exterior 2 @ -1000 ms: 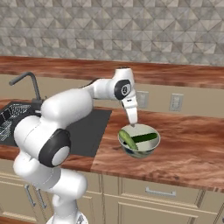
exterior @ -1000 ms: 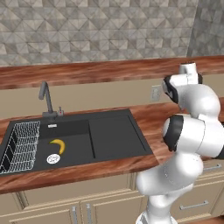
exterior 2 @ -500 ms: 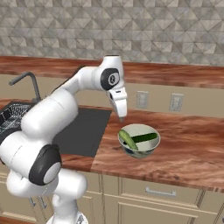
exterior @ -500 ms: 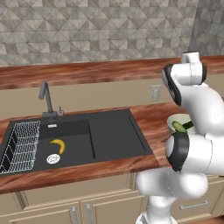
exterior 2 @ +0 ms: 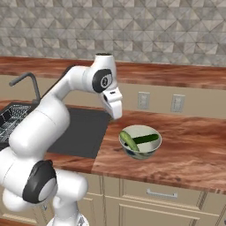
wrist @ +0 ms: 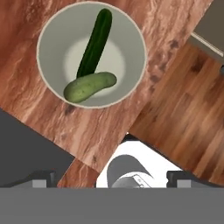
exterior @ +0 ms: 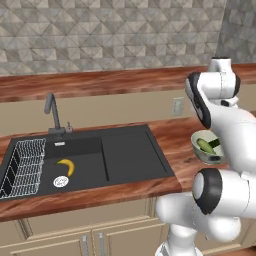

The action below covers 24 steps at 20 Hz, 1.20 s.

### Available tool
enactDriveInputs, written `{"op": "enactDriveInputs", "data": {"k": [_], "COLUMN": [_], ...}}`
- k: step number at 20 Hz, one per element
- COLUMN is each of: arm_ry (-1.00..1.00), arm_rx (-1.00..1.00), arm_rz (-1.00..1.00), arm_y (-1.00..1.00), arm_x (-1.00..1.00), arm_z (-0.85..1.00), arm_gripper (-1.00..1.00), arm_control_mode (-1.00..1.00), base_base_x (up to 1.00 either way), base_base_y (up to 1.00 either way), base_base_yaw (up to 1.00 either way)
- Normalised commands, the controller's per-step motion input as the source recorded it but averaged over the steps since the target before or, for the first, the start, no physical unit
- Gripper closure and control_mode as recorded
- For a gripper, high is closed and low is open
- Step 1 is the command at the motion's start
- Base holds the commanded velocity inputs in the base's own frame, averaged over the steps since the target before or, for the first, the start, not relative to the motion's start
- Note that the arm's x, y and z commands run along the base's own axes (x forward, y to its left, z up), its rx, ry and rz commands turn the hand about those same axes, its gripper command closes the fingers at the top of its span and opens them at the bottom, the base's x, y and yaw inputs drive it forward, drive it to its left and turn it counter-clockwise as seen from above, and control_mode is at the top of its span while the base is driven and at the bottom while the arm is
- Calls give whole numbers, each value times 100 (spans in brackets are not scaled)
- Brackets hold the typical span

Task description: Pick the cucumbers from the cabinet and place them in one bowl. Pick the banana from the sink and place it in the other bowl.

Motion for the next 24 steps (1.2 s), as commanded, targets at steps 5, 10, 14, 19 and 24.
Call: {"op": "enactDriveInputs", "data": {"k": [5, 10, 14, 19, 24], "arm_ry": [-11, -3, 0, 0, 4], "arm_rx": [-4, -1, 0, -1, -1], "arm_rz": [37, 38, 40, 42, 22], "arm_y": [40, 20, 38, 45, 24], "arm_x": [-15, -38, -30, -21, -3], "arm_z": [0, -4, -8, -7, -2], "arm_gripper": [-100, -100, -100, -100, -100], "arm_control_mode": [-100, -100, -100, -100, -100], "base_base_x": [0, 0, 0, 0, 0], "base_base_y": [0, 0, 0, 0, 0], "base_base_yaw": [0, 0, 0, 0, 0]}}
